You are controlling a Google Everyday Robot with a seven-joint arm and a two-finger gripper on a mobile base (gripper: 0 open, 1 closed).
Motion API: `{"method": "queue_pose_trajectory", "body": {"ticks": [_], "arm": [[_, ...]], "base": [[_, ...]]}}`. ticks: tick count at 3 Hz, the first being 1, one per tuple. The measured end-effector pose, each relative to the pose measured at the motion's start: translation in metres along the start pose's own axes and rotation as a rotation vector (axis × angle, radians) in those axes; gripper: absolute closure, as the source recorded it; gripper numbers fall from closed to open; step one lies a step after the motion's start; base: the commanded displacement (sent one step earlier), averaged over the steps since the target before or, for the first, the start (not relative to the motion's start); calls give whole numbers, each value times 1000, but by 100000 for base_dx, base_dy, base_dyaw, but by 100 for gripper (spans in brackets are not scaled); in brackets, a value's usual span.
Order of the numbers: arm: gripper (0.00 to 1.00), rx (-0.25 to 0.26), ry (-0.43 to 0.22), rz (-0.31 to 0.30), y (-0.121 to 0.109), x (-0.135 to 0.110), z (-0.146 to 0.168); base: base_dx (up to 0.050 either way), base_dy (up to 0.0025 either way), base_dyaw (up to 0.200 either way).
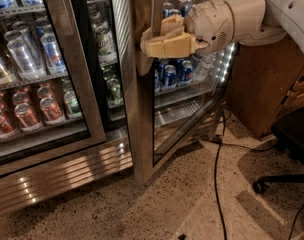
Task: Open right fridge door
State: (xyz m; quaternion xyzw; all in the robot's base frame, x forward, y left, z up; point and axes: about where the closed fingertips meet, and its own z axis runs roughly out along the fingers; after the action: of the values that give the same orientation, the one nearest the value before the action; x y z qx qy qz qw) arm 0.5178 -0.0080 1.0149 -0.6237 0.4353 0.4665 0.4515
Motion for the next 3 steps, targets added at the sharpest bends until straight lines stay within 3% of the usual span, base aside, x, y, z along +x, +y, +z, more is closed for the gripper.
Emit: {"method": "queue_pose_trajectory", "body": {"ticks": [1,3], "arm": [[100,0,0,0,0,0,0],[100,5,3,36,-2,12,3]], "base": [[2,-4,-19361],[0,0,0]]}}
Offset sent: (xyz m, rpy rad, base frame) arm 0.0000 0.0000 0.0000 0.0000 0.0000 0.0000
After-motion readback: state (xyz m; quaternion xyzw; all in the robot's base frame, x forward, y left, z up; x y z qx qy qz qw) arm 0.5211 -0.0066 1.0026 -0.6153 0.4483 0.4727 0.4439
